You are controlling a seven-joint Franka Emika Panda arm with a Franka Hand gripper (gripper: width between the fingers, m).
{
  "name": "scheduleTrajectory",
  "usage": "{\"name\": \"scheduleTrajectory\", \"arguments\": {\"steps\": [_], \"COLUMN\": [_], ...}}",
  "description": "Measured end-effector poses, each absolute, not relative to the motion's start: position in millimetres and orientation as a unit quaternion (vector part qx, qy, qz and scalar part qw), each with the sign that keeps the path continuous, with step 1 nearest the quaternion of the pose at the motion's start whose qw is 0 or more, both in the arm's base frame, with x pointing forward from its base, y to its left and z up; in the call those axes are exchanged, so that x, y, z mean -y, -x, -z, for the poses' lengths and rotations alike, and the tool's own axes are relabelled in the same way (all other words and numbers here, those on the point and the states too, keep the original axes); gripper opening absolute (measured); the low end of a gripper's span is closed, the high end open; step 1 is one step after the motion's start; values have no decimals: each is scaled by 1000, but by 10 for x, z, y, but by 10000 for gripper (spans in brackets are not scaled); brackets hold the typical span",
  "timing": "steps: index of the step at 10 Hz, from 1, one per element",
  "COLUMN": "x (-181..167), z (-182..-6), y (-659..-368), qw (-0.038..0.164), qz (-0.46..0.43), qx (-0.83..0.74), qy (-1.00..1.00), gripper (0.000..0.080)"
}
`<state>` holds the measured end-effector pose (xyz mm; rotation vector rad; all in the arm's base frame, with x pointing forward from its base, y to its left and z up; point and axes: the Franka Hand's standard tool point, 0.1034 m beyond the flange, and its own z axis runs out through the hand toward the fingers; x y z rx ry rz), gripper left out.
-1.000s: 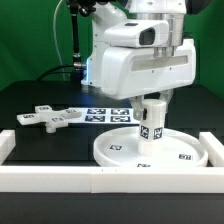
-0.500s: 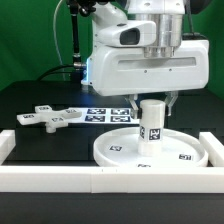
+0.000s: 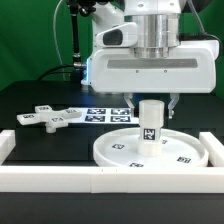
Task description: Assemble round table
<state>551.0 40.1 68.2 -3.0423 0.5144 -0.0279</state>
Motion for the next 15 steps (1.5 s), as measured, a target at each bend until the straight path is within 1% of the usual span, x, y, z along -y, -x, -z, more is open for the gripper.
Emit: {"name": "scheduleTrajectory", "arguments": {"steps": [3, 5, 7, 8, 9, 11, 15], "x": [-410, -418, -426, -428, -448, -441, -449], "z": [-684, -682, -679, -682, -710, -725, -723], "y": [-5511, -5510, -5508, -5508, -5499, -5425, -5401], "qw": [36, 39, 40, 40, 36, 35, 36], "qz": [3, 1, 1, 1, 6, 17, 15], "qx": [-282, -322, -317, -311, -258, -163, -151], "qy": [959, 946, 948, 950, 966, 986, 988], "gripper": [409, 409, 609, 609, 643, 648, 649]}}
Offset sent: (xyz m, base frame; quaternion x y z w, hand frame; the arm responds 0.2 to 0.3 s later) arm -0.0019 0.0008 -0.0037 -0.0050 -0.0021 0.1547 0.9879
